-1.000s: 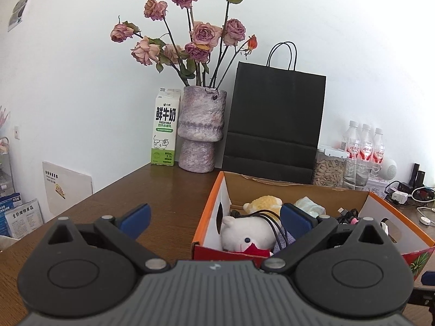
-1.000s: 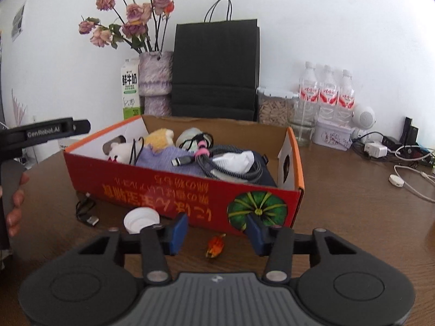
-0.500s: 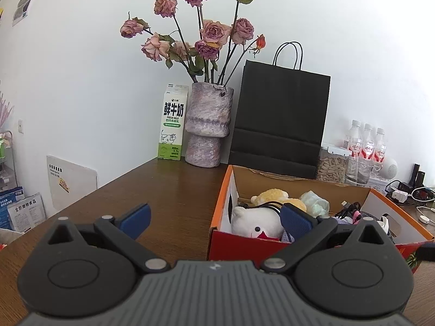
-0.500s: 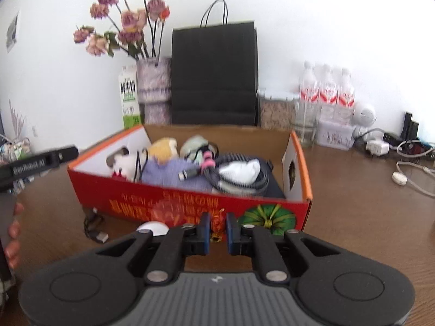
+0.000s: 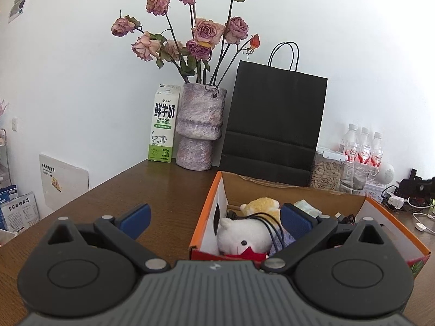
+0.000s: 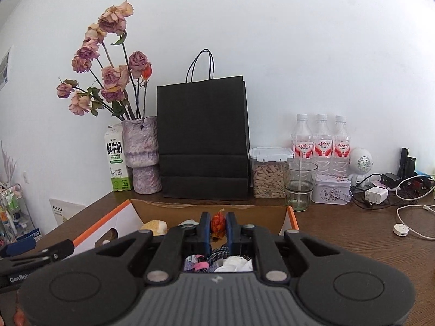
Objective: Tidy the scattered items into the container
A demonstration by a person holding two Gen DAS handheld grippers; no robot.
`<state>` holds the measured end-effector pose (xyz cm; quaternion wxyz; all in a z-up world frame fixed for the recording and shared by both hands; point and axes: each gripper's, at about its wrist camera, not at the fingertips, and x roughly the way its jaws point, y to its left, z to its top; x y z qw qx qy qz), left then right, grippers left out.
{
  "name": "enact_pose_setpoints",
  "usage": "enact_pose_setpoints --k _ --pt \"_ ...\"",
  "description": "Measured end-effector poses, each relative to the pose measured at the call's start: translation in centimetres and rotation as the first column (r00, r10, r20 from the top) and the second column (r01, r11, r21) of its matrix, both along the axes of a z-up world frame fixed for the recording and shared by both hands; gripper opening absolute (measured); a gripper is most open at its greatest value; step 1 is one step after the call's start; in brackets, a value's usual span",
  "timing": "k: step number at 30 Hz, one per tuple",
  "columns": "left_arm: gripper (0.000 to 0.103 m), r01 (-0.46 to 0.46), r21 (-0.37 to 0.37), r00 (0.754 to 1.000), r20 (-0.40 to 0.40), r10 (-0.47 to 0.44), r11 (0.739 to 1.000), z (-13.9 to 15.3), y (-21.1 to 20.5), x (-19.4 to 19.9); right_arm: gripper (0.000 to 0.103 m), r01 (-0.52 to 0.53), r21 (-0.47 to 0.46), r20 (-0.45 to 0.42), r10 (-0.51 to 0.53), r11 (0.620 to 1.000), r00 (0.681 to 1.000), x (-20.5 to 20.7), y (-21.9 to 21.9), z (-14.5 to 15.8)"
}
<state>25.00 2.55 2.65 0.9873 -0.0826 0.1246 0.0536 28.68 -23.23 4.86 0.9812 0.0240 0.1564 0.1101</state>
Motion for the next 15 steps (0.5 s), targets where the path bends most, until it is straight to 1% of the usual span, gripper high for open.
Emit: enact_pose_setpoints --k 4,8,9,10,11,12,15 --pt "0.103 0.004 -0.003 1.000 0.005 -0.003 1.000 0.1 -0.8 1.5 0.011 0.018 0.019 -0.019 -0.017 1.000 1.000 2.0 0.3 -1.9" --pt "0.103 0.005 0.058 0.999 -0.038 -0.003 0.998 -0.9 -1.3 2.6 0.012 0.019 0.009 -0.060 -0.019 1.000 0.998 3.5 0.3 -4.1" --pt "0.103 -0.007 0.071 0.999 -0.048 0.011 0.997 -1.1 -1.3 2.7 0.024 0.026 0.016 -0.069 -0.024 1.000 0.997 3.7 0.1 -4.5" --pt "0.103 -0.017 0.074 0.998 -0.052 0.021 0.997 -1.2 -1.2 2.8 0.038 0.029 0.025 -0.081 -0.026 0.999 0.996 3.9 -0.1 -4.7" --pt "0.103 -0.023 0.067 0.998 -0.052 0.026 0.997 -1.2 -0.9 2.8 0.080 0.027 0.030 -0.090 -0.024 0.999 0.996 4.0 -0.3 -4.9" --pt "0.103 -0.025 0.057 0.998 -0.050 0.027 0.998 -1.2 -0.7 2.7 0.102 0.027 0.033 -0.087 -0.024 0.999 0.996 3.9 -0.4 -5.0" --pt "0.103 -0.033 0.046 0.998 -0.049 0.035 0.998 -1.3 -0.4 2.6 0.103 0.044 0.010 -0.038 -0.044 0.999 0.998 3.0 -0.3 -4.9"
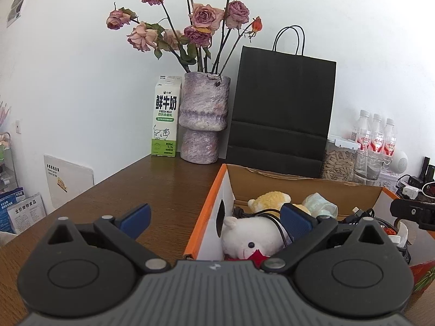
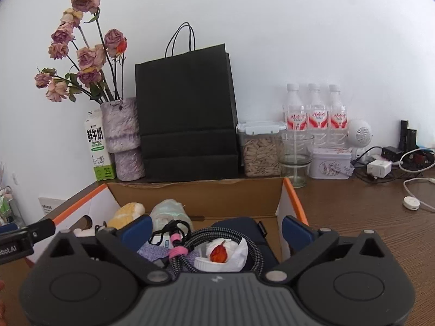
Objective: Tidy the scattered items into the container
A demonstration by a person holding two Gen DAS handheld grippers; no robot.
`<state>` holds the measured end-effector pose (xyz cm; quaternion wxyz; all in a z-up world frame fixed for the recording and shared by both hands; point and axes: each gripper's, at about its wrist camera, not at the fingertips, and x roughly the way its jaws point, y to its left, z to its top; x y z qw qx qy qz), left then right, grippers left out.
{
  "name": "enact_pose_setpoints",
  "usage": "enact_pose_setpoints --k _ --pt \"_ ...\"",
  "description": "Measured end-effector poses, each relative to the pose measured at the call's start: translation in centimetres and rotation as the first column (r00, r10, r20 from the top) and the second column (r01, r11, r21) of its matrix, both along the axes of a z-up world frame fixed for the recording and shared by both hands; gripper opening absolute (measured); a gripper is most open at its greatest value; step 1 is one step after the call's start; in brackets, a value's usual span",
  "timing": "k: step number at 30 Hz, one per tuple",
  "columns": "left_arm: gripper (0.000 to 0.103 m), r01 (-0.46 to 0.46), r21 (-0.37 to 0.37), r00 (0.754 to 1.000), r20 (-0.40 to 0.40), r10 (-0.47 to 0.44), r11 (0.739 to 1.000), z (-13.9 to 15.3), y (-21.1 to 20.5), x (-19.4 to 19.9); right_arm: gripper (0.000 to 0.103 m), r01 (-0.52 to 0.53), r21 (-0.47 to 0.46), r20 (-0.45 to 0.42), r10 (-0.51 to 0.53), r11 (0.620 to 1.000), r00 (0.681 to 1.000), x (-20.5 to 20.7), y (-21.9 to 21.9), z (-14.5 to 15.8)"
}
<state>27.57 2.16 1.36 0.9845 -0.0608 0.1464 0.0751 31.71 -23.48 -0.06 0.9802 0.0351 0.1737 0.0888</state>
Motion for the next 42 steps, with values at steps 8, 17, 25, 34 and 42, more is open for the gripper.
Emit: enact_pose_setpoints --k 8,17,25,34,42 --pt "0.103 0.005 0.009 1.000 0.008 -0.005 1.000 -0.4 -0.1 -0.6 0.103 0.019 0.001 0.025 -0.019 1.000 1.000 -1.3 -0.2 -0.2" --pt "0.103 0.016 0.018 1.000 -0.016 -0.016 1.000 -0.7 0.0 -2.7 0.103 -0.016 -0.028 0.031 0.017 0.999 0.999 -6.0 -0.2 -0.8" --pt "0.103 0.049 0.036 0.996 -0.077 -0.046 0.998 -1.3 1.4 -5.4 0.103 -0.136 -0.119 -0.033 0.133 0.983 0.991 -10.5 1.3 -1.6" --pt "0.103 0.047 0.010 0.988 -0.151 -0.045 0.999 -2.1 3.6 -5.9 0.100 -0.207 -0.138 -0.196 0.178 0.969 0.964 -10.0 4.8 -3.4" --pt "0.103 0.048 -0.090 0.977 -0.203 -0.065 0.995 -2.7 5.1 -5.2 0.058 -0.196 -0.089 -0.281 0.164 0.976 0.945 -7.3 6.9 -4.3"
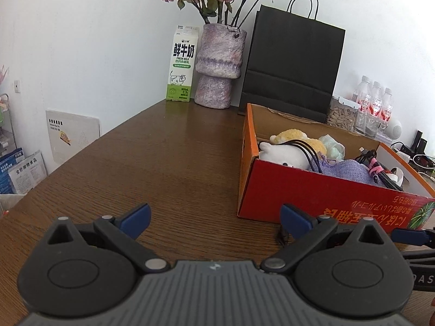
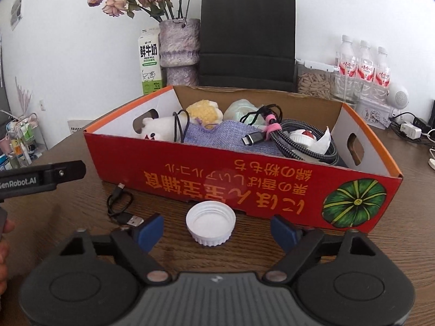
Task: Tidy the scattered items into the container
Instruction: 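Move the right tool to the white bottle cap and grasp it, then grasp the second black USB cable with the left tool while the right tool holds the cap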
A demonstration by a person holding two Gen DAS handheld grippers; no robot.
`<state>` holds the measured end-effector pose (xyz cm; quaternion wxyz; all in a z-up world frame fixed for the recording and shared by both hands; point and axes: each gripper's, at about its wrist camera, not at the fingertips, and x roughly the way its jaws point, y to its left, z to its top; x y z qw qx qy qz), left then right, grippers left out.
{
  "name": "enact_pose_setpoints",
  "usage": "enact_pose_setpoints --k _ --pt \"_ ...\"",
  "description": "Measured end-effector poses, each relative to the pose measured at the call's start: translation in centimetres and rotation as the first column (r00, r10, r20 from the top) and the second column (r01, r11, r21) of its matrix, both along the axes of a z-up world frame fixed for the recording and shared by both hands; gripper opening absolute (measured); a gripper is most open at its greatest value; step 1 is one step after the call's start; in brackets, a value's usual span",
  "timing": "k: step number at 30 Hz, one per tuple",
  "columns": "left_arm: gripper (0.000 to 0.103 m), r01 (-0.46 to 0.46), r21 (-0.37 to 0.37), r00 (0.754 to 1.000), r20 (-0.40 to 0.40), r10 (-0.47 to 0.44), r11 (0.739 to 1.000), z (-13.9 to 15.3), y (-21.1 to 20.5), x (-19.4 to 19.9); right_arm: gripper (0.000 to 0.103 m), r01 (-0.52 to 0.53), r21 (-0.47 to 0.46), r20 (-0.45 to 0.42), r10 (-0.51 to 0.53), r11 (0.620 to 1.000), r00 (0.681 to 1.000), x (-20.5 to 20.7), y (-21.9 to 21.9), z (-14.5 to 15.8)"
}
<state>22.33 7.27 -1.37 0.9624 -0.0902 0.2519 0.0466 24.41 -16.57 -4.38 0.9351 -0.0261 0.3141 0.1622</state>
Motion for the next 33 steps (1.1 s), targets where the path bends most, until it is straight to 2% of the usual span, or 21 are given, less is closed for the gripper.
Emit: enact_pose_setpoints --k 2,9,13,16,24,26,28,29,31,33 --pt "0.103 0.004 -0.005 1.000 -0.013 -0.004 1.000 -0.1 0.0 0.2 0.039 -0.002 -0.014 -0.001 0.002 1.000 1.000 0.1 0.3 -0.3" --pt "0.103 0.022 -0.015 0.999 -0.044 -0.023 1.000 -0.5 -0.2 0.5 0.039 0.020 0.012 0.010 -0.020 1.000 1.000 -0.3 -1.0 -0.1" --pt "0.103 0.025 0.003 0.998 -0.051 -0.025 1.000 -0.5 -0.8 0.5 0.039 0.046 0.036 0.007 -0.046 0.998 0.999 -0.5 -2.6 -0.1" --pt "0.103 0.036 0.016 0.998 -0.055 -0.035 0.999 -0.5 -2.1 0.6 0.039 0.064 0.044 0.010 -0.064 0.997 0.998 -0.5 -3.4 -0.1" --pt "0.102 0.071 0.055 0.989 -0.131 -0.064 0.996 -1.1 -6.0 2.1 0.039 0.086 0.033 0.032 -0.087 0.996 0.996 -0.9 -4.8 0.1" --pt "0.097 0.078 0.055 0.987 -0.148 -0.069 0.995 -1.3 -6.4 2.2 0.039 0.093 0.036 0.029 -0.094 0.995 0.995 -0.9 -5.3 0.1" --pt "0.082 0.078 0.082 0.987 -0.148 -0.065 0.994 -1.3 -6.9 2.1 0.039 0.101 0.042 0.026 -0.102 0.994 0.994 -0.9 -5.7 0.0" --pt "0.077 0.082 0.101 0.986 -0.151 -0.066 0.992 -1.2 -7.1 2.1 0.039 0.103 0.045 0.023 -0.104 0.994 0.994 -0.9 -5.8 0.0" --pt "0.057 0.089 0.136 0.985 -0.156 -0.068 0.987 -1.2 -7.6 2.0 0.039 0.101 0.048 0.022 -0.102 0.994 0.995 -0.9 -5.9 0.0" --pt "0.047 0.103 0.131 0.984 -0.158 -0.082 0.986 -1.0 -7.7 1.9 0.039 0.095 0.045 0.027 -0.096 0.994 0.995 -1.0 -5.8 0.0"
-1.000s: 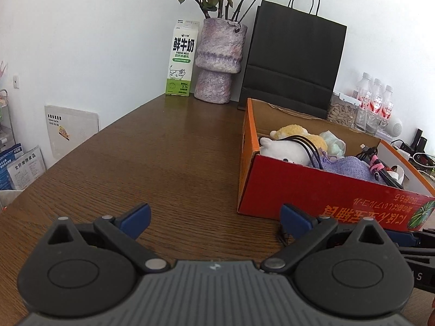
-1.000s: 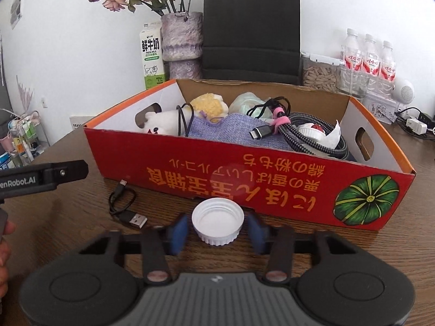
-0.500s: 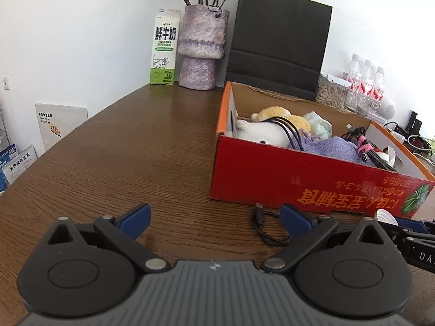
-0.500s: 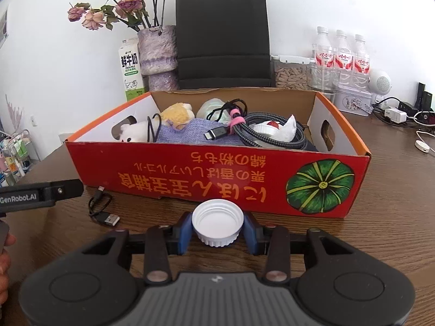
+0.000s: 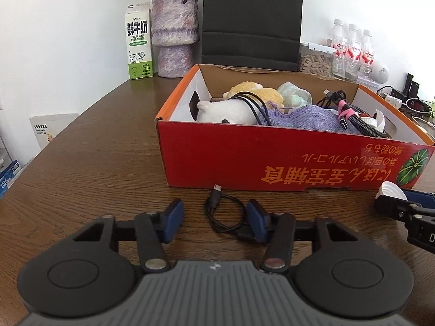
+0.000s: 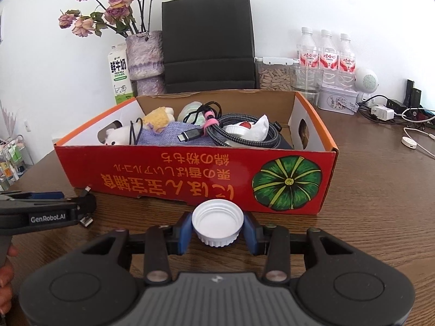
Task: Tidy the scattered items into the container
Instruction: 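Grasp the second black USB cable with the left tool while the right tool holds the cap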
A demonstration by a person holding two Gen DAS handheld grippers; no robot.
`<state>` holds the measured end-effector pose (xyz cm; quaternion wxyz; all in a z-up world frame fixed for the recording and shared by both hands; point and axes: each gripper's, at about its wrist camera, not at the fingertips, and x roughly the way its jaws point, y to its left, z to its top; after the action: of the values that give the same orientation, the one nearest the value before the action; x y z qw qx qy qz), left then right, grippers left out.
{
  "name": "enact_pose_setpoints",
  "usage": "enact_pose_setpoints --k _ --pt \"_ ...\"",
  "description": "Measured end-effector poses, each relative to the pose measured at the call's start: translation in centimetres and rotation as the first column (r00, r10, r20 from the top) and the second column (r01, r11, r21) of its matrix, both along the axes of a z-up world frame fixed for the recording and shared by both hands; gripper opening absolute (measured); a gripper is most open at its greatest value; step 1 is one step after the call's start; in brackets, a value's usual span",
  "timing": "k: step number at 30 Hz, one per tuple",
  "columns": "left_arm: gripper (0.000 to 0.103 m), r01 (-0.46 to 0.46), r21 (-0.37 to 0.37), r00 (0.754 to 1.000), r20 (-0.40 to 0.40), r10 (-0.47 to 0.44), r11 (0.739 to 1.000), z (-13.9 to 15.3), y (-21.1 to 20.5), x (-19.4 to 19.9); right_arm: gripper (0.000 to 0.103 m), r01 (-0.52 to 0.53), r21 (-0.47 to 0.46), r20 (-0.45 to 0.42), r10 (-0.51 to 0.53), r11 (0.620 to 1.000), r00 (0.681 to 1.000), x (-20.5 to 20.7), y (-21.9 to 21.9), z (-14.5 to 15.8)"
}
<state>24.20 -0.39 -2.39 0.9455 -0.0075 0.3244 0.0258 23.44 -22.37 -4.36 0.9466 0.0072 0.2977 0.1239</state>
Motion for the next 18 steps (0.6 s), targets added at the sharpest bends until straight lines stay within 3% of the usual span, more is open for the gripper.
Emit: enact_pose_setpoints --k 3,6,18 --pt "0.033 0.006 -0.003 1.000 -0.002 -0.006 1.000 0.1 0.0 -0.2 0.039 -0.009 -0.003 0.005 0.009 1.000 1.000 -0.2 0.1 0.0" --pt "0.028 0.012 -0.019 1.000 -0.006 -0.012 1.000 0.2 0.2 -0.4 0.039 -0.013 -0.002 0.008 0.013 1.000 1.000 -0.4 0.1 0.0" --pt "0.026 0.030 -0.047 0.999 0.035 -0.029 0.998 0.9 0.3 -2.1 0.039 -0.021 -0.024 0.072 0.023 0.999 0.997 -2.0 0.2 0.5"
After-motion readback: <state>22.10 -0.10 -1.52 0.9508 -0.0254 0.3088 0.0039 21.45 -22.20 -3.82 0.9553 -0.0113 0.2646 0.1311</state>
